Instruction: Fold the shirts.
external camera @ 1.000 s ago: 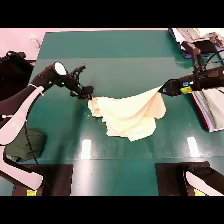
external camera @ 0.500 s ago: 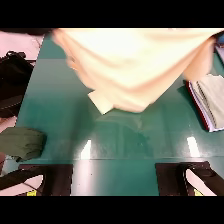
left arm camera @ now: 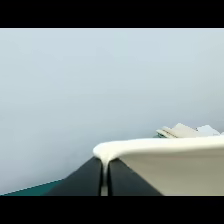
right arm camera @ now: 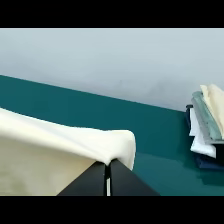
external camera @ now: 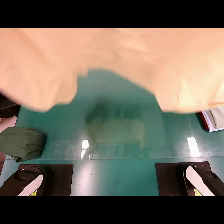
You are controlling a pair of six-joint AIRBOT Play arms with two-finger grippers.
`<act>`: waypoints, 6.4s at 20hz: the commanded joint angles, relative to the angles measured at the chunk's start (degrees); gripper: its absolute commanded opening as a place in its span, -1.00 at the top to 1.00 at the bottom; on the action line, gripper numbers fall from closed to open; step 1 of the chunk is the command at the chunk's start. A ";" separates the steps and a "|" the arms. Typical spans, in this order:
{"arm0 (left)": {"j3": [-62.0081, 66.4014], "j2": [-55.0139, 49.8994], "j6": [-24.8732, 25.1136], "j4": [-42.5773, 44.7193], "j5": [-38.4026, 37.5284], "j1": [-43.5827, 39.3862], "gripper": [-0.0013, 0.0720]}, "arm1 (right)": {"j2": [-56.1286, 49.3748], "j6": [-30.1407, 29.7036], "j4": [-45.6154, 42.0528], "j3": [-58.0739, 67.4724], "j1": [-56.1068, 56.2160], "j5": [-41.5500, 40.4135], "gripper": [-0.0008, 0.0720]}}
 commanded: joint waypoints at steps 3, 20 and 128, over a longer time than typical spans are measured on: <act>-5.68 -5.18 0.02 1.27 -4.07 0.07 0.90 | -3.50 0.20 4.70 -8.63 -1.25 1.77 0.95; -18.05 -44.59 -0.02 7.04 -15.98 2.49 -0.44 | -45.38 0.59 -2.51 -11.15 18.53 -1.86 -0.03; -36.50 -44.41 5.07 -11.02 -11.52 6.14 0.89 | -38.73 -3.61 -7.52 -36.04 8.24 -8.61 0.94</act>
